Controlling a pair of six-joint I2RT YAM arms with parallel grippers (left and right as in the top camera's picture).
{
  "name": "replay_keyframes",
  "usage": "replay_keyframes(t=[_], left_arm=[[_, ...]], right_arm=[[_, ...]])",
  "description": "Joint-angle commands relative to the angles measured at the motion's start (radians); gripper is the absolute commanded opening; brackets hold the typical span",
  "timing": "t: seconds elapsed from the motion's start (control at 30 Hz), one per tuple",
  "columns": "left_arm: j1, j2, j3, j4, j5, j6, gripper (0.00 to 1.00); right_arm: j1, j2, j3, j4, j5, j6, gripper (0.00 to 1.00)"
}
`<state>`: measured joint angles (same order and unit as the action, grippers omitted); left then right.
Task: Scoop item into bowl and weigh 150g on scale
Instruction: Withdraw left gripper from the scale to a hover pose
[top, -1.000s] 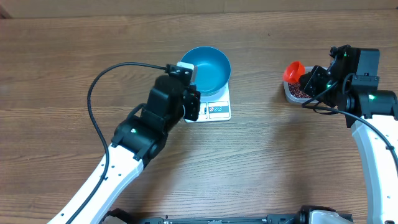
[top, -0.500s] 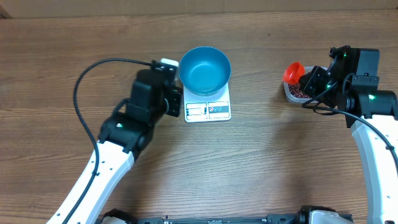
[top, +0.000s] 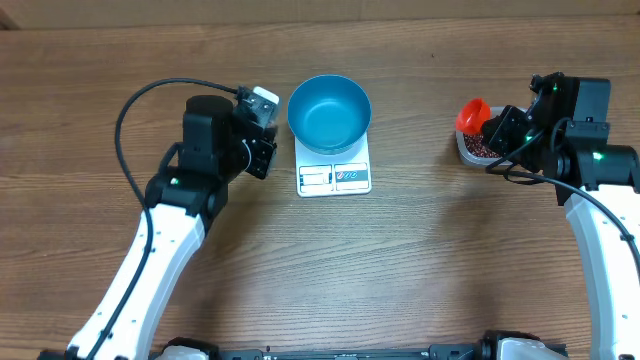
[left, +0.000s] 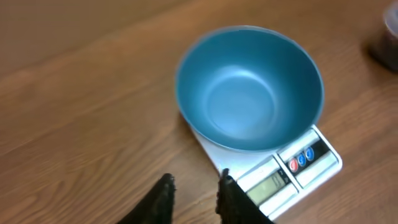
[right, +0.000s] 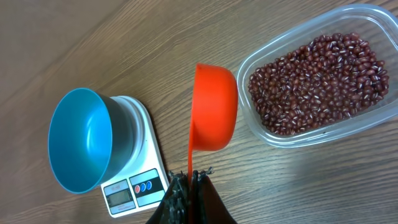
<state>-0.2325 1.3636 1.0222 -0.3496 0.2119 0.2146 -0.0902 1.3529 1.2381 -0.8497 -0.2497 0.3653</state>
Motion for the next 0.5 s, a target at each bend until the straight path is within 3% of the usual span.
replay_keyframes(t=[0.0,0.17,0.2,0.23,0.47], left_arm=[[0.005,0.022,0.017,0.0,0.116,0.06,0.38],[0.005,0.022,0.017,-0.013,0.097,0.06,0.52],[0.005,0.022,0.017,-0.02,0.084,0.06,0.66],[0.005,0.022,0.017,-0.027,0.069,0.059,1.0],[0.003,0.002,0.017,-0.185,0.047,0.047,1.0]], right_arm=[[-0.003,-0.023,0.032,0.006,0.014,-0.008,0.04],[-0.003,-0.023,0.032,0.006,0.014,-0.008,0.04],[-0.003,-0.023,0.032,0.006,0.014,-0.008,0.04],[-0.003,-0.023,0.032,0.005,0.014,-0.008,0.04],[-0.003,-0.023,0.032,0.005,0.014,-0.008,0.04]])
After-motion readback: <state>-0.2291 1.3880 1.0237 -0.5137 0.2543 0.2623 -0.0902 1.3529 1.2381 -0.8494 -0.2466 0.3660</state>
